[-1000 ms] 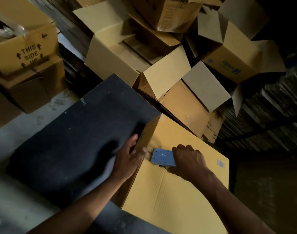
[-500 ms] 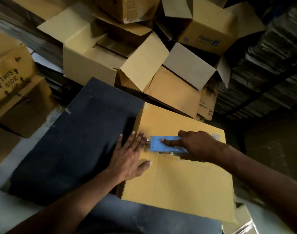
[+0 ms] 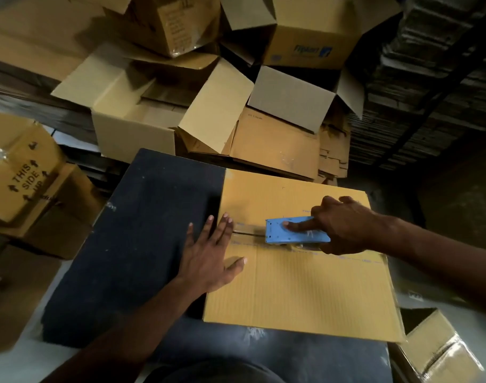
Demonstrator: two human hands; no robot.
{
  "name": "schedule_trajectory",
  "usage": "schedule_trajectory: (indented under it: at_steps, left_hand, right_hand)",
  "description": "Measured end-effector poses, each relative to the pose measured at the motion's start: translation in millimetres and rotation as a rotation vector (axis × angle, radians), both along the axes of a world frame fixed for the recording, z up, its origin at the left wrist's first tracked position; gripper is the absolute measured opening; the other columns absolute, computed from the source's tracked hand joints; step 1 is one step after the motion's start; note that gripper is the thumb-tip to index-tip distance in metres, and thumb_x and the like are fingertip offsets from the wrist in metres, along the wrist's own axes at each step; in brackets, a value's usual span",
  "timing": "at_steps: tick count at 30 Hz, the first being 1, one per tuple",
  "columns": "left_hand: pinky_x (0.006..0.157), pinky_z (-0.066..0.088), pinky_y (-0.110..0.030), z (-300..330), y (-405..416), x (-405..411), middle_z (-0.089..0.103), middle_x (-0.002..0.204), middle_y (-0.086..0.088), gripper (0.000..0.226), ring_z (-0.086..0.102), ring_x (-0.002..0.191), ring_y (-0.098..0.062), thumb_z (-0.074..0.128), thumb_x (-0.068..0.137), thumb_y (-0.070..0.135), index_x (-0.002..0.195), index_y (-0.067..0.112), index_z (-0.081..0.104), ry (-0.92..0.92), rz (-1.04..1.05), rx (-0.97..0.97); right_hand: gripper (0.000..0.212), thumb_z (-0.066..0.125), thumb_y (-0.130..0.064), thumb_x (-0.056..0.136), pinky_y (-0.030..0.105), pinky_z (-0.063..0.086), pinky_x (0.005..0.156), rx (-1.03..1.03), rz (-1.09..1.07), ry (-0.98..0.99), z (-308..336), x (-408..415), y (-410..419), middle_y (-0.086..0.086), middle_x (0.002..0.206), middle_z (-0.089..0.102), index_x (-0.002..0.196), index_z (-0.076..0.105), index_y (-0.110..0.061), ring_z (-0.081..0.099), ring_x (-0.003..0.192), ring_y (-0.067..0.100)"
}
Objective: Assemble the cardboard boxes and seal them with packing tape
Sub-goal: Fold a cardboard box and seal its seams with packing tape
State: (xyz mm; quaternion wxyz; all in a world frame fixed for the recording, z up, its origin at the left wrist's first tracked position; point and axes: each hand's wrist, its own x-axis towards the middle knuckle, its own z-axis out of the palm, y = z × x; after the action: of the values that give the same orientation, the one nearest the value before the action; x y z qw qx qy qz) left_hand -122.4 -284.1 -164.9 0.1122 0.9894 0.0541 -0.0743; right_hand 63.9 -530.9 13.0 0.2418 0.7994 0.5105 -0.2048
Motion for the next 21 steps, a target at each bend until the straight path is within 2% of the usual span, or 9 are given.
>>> schedule_trajectory:
  at_steps: [4, 7, 13, 18, 21]
  left_hand:
    - [0.123, -0.005, -0.066, 4.6, -0.5, 0.7, -0.029, 0.168, 0.008, 0.099, -0.017, 0.158, -0.026, 0.006, 0.09, 0.087, 0.161, 0.024, -0.023, 0.029, -0.001, 0.03]
    - [0.123, -0.004, -0.066, 7.3, -4.1, 2.2, -0.029, 0.168, 0.008, 0.1, -0.014, 0.159, -0.027, 0.001, 0.088, 0.088, 0.161, 0.025, -0.021, 0.036, 0.0, 0.029]
    - [0.123, -0.007, -0.066, 11.8, -8.6, 4.6, -0.031, 0.167, 0.01, 0.099, -0.018, 0.157, -0.026, 0.007, 0.089, 0.087, 0.162, 0.027, -0.021, 0.055, -0.006, 0.047]
    - [0.123, 0.0, -0.068, 9.2, -10.0, 2.3, -0.017, 0.171, 0.006, 0.096, -0.009, 0.159, -0.03, 0.013, 0.093, 0.084, 0.164, 0.023, -0.01, 0.009, -0.017, 0.065]
    - [0.124, -0.001, -0.066, 11.0, -13.6, 1.9, -0.016, 0.172, 0.005, 0.095, -0.015, 0.158, -0.031, 0.016, 0.095, 0.081, 0.165, 0.02, -0.004, 0.003, -0.022, 0.076]
  right_hand:
    - [0.08, 0.047, -0.069, 0.096, 0.051, 0.038, 0.106, -0.012, -0.028, -0.008, 6.6, -2.9, -9.6, -0.005, 0.131, 0.053, 0.155, -0.006, -0.06, 0.038, 0.127, 0.022]
    - [0.08, 0.047, -0.072, 0.095, 0.052, 0.034, 0.109, -0.02, -0.037, -0.018, 12.8, -1.5, -18.6, -0.007, 0.134, 0.053, 0.155, -0.006, -0.061, 0.036, 0.129, 0.022]
    - [0.086, 0.056, -0.066, 0.093, 0.057, 0.025, 0.117, -0.083, -0.04, -0.043, 21.6, 0.0, -30.3, -0.009, 0.141, 0.05, 0.155, -0.004, -0.061, 0.031, 0.136, 0.023]
    - [0.082, 0.058, -0.061, 0.094, 0.059, 0.032, 0.111, -0.075, -0.045, -0.065, -2.1, -4.2, -26.4, -0.003, 0.14, 0.053, 0.157, 0.006, -0.057, 0.035, 0.134, 0.028]
    - [0.073, 0.056, -0.058, 0.097, 0.054, 0.039, 0.105, -0.038, -0.069, -0.063, -20.4, -5.3, -19.4, 0.0, 0.137, 0.053, 0.158, 0.015, -0.054, 0.04, 0.129, 0.027]
